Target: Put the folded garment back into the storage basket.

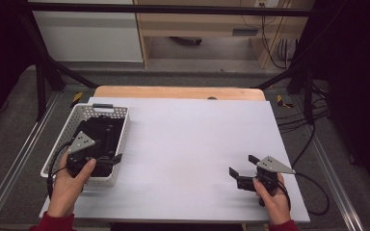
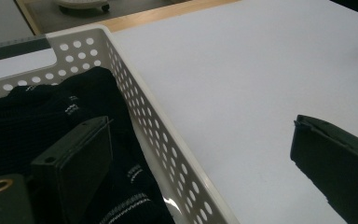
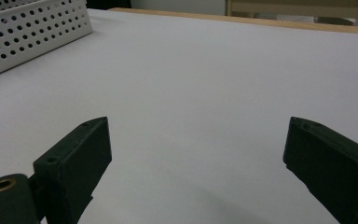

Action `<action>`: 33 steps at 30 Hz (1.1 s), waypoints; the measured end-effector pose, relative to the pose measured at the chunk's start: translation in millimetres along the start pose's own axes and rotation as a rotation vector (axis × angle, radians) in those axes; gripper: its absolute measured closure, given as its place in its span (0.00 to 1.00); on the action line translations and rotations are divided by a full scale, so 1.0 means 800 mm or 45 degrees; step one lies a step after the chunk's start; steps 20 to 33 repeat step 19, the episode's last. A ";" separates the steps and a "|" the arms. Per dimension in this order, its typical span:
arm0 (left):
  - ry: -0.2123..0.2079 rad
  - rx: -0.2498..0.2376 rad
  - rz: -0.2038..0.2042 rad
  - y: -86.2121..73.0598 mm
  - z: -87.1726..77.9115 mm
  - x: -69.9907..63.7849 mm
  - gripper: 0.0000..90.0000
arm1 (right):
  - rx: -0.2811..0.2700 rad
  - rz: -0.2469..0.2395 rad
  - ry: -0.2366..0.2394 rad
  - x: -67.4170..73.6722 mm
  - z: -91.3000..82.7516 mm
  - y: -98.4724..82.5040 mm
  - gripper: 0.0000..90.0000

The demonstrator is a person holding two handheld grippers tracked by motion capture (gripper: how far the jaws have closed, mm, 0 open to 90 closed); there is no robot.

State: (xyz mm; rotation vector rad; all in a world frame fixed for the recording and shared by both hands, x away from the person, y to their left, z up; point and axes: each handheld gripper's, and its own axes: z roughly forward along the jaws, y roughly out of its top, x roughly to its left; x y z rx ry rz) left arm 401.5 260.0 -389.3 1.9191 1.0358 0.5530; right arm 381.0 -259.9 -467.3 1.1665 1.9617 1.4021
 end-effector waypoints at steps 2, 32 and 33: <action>-0.009 0.004 0.002 -0.001 0.002 -0.001 0.06 | 0.001 0.000 0.004 0.001 0.002 0.000 0.09; -0.054 0.034 0.041 -0.011 0.011 -0.011 0.09 | -0.005 0.003 -0.003 -0.003 0.018 0.001 0.09; -0.054 0.034 0.041 -0.011 0.011 -0.011 0.09 | -0.005 0.003 -0.003 -0.003 0.018 0.001 0.09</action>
